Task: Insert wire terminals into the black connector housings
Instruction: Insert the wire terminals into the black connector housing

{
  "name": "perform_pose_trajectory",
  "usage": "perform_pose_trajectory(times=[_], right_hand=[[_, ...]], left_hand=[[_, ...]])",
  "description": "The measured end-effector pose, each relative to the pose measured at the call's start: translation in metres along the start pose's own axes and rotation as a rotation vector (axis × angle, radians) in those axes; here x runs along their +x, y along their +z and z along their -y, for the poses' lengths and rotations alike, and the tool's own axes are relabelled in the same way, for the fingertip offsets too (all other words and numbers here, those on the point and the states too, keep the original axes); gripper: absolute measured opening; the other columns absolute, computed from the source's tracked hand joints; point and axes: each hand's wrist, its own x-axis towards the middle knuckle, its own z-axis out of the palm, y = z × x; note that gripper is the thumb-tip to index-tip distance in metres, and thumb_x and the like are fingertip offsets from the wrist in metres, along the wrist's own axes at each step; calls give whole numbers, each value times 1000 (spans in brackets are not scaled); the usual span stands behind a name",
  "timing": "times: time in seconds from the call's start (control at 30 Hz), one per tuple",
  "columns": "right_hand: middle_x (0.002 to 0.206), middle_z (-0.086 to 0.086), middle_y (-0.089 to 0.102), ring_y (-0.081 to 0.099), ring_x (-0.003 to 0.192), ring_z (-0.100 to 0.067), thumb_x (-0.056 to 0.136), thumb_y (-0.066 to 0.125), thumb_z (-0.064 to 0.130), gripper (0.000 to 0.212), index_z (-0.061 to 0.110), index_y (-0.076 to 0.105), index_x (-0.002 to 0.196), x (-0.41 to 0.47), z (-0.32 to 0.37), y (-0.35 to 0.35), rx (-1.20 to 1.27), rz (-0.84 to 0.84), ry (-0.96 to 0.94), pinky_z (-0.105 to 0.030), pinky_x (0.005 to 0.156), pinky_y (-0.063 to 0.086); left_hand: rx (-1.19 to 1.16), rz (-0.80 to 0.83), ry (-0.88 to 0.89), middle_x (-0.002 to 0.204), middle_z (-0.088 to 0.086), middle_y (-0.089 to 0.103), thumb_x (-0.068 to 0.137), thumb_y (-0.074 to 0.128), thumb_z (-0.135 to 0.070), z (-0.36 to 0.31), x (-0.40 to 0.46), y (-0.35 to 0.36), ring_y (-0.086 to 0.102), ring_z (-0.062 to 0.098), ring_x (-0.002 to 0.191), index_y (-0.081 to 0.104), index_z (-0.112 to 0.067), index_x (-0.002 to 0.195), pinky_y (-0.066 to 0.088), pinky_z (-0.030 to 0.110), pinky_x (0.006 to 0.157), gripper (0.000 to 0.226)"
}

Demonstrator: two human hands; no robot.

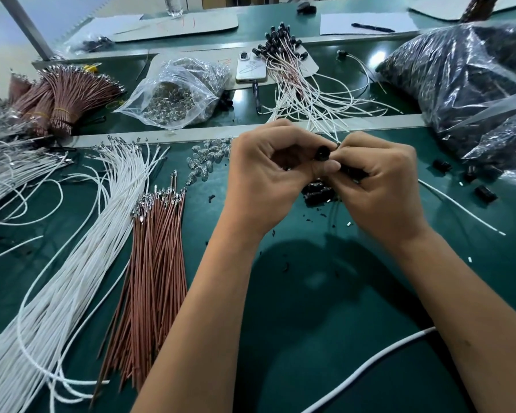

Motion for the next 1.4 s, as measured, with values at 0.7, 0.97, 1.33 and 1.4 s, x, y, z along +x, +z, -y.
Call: perform_pose_trajectory(times=[0.7, 0.97, 1.33, 1.4], right_hand=[[82, -5, 76, 68, 70, -11, 92, 78, 16, 8, 10, 75, 96, 1, -3, 8, 386, 46, 256, -22, 68, 54], [78, -4, 74, 72, 69, -22, 93, 76, 23, 17, 7, 76, 94, 0, -4, 6, 282, 114, 230, -47, 67, 60], [77, -3, 73, 69, 69, -23, 93, 73, 21, 16, 6, 76, 94, -1, -1, 7, 179, 68, 199, -43, 65, 55], [77, 1, 73, 69, 68, -19, 93, 74, 21, 14, 7, 76, 93, -1, -2, 7, 178, 57, 194, -39, 64, 56]], left_hand=[[149, -47, -198, 72, 10, 73, 75, 83, 5, 17, -8, 0, 74, 24, 67, 62, -4, 92, 63, 46, 67, 29], [179, 27, -249, 61, 2, 65, 71, 84, 7, 20, -6, 0, 66, 17, 57, 51, -14, 88, 59, 43, 58, 43], [169, 111, -219, 63, 4, 54, 74, 71, 16, 21, -5, 3, 47, 14, 58, 50, -15, 88, 49, 46, 56, 40], [160, 108, -216, 64, 7, 54, 75, 72, 15, 23, -5, 3, 47, 14, 58, 50, -17, 88, 49, 46, 56, 41]])
